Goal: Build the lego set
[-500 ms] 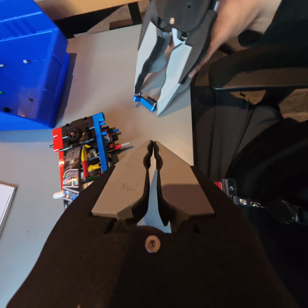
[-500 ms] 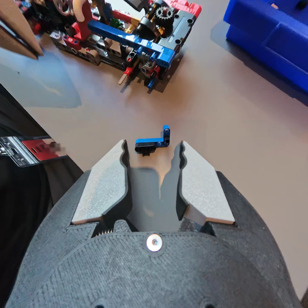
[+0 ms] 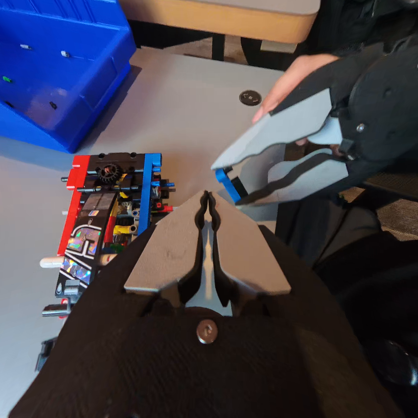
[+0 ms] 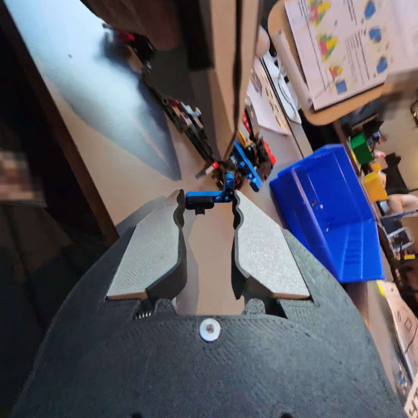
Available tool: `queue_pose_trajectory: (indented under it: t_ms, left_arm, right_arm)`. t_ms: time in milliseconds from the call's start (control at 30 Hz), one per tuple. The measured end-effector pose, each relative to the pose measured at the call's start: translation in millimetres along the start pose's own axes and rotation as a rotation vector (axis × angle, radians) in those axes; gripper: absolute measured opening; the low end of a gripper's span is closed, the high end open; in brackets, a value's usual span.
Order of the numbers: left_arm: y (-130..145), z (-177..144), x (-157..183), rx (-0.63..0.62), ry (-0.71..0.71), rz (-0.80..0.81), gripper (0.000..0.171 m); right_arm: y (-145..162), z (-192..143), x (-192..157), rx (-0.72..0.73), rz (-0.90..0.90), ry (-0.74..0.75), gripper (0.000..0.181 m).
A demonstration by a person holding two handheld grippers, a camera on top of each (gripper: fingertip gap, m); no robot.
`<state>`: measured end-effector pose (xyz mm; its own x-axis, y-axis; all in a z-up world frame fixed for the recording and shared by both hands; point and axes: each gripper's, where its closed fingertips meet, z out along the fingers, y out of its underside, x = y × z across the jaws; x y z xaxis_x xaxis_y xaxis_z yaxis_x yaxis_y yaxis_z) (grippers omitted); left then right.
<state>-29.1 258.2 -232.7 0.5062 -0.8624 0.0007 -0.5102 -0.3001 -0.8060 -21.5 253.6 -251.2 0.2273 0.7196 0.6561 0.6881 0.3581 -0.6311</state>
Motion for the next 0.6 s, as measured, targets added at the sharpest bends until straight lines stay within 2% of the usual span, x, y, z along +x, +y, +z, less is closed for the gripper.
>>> queue_pose_trajectory:
  t_ms: [100,200,267,400,467,533,600]
  left_arm:
    - [-6.9,-3.4,-1.0,0.051,-0.06,0.156,0.0]
    - [-3.0,-4.0,-2.9,0.03,-0.142,0.328,0.0]
    - [0.0,-5.6,-3.4,0.018,-0.159,0.384,0.0]
    - [5.7,-12.4,-0.1,-0.005,-0.092,0.395,0.0]
    - [4.3,-12.8,0.4,-0.004,-0.078,0.413,0.039]
    - [2.7,-8.3,-2.5,-0.019,-0.097,0.451,0.037]
    - [0.4,-2.9,-5.8,-0.026,-0.125,0.508,0.022]
  right_arm:
    - [-8.5,5.3,-5.1,0.027,-0.042,-0.023,0.039]
    - [-9.9,10.5,-6.8,0.03,-0.034,-0.051,0.039]
    - [-11.0,11.7,-8.1,0.04,-0.03,-0.065,0.039]
    - [-8.8,13.3,-6.0,0.044,-0.047,-0.051,0.039]
    - [-9.6,14.5,-5.2,0.053,-0.05,-0.05,0.039]
    - [-12.4,16.1,-4.7,0.066,-0.062,-0.048,0.039]
    - [-13.5,18.3,-2.6,0.066,-0.083,-0.035,0.039]
